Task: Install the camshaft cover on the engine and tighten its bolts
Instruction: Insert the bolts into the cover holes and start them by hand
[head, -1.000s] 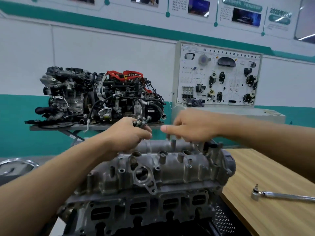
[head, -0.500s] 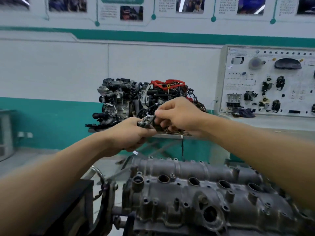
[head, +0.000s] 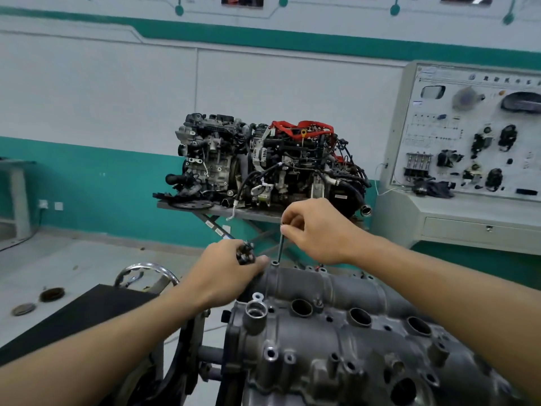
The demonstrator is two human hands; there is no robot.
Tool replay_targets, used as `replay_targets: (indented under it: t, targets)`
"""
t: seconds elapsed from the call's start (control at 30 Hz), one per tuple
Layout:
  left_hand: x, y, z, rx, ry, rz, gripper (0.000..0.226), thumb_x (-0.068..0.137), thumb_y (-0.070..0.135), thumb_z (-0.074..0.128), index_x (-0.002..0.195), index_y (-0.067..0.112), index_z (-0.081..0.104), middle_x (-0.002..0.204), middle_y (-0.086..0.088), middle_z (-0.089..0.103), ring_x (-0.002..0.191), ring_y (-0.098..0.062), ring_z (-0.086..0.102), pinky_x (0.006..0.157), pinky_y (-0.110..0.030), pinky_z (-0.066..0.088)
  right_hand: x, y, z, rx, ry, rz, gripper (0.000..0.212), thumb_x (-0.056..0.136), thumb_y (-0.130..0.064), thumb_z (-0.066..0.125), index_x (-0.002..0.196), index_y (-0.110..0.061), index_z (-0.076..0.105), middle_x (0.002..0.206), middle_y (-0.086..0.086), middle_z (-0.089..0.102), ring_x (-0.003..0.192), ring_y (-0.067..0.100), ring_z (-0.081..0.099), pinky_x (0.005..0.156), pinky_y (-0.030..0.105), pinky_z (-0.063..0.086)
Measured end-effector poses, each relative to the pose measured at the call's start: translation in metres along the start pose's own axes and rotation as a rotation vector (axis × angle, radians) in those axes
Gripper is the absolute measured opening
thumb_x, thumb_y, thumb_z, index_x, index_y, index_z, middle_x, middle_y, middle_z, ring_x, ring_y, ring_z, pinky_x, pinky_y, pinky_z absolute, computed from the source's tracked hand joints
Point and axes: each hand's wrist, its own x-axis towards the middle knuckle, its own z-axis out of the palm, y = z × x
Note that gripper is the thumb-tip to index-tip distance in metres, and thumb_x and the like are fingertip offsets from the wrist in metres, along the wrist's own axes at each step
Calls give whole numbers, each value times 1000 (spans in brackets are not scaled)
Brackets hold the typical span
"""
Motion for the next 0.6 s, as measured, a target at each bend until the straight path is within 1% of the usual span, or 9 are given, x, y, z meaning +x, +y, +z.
replay_targets:
  t: [0.07,0.17,0.3,0.33,0.4,0.47,0.53,0.6]
  targets:
    - [-1,-3,11,16,97,31,44,88,46,67,61,15,52,53,3,56,53,-13,51,50,-31,37,-1,3,3,13,10,3,14,95,-21,63,98,-11,72,89,1,73,83,14,67,83,33,55]
    - [2,-7,18,-36,176,50,44,89,36,67,57,11,49,48,2,50,50,-17,45,50,-33,35,-2,6,6,53,22,11,13,95,-19,64,97,-10,72,86,0,72,80,13,67,80,33,56]
    - [4,-8,19,-48,194,80,43,90,30,66,59,3,52,51,-7,56,52,-23,48,54,-37,40,-1,8,11,104,49,-8,12,94,-17,64,95,-7,71,81,1,73,76,14,68,78,33,57]
    - [5,-8,19,-55,195,83,43,90,29,66,59,3,52,52,-8,56,51,-22,47,54,-37,41,0,8,12,104,60,-15,11,94,-16,64,95,-7,72,80,2,73,75,14,68,77,33,57]
    - [5,-10,19,-72,192,83,43,90,29,65,58,3,51,50,-7,54,48,-17,43,51,-33,39,1,8,15,99,63,-21,11,93,-16,65,95,-8,72,80,2,73,75,14,68,76,32,57]
    - [5,-11,20,-76,194,79,43,89,28,65,57,4,49,48,-5,51,46,-13,39,48,-29,35,1,7,20,72,17,-29,11,93,-17,66,95,-9,73,83,2,74,77,13,68,76,30,57]
    - [6,-11,21,-75,199,72,44,88,28,65,55,5,46,45,0,46,45,-12,36,47,-27,33,0,8,26,23,-77,-30,11,92,-17,66,94,-9,74,86,3,74,79,13,68,75,28,56]
    - [6,-12,22,-83,196,49,45,88,28,65,54,7,44,44,2,44,46,-13,36,50,-31,34,-1,8,28,-13,-161,-11,12,91,-19,66,92,-11,75,86,1,74,79,13,68,74,27,56]
